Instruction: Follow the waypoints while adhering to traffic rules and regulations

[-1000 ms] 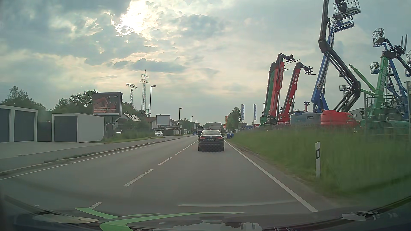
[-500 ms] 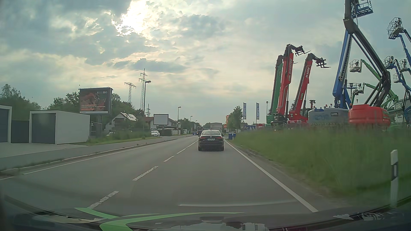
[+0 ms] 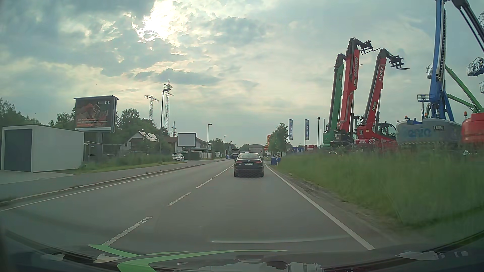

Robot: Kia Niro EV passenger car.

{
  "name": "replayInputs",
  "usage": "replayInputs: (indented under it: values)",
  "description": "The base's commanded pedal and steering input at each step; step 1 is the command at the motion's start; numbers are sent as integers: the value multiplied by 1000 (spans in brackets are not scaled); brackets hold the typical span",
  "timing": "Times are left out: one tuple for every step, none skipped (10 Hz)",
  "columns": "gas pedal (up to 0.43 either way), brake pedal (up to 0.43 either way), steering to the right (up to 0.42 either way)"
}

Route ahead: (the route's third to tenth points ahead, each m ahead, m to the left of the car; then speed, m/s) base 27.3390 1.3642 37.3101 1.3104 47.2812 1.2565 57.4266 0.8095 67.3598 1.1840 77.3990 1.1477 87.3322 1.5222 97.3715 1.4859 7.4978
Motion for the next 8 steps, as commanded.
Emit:
replayInputs:
  values:
    - [150,0,-1]
    - [150,0,-1]
    - [150,0,-2]
    - [150,0,-2]
    - [150,0,-2]
    - [150,0,-2]
    - [150,0,-2]
    - [150,0,-2]
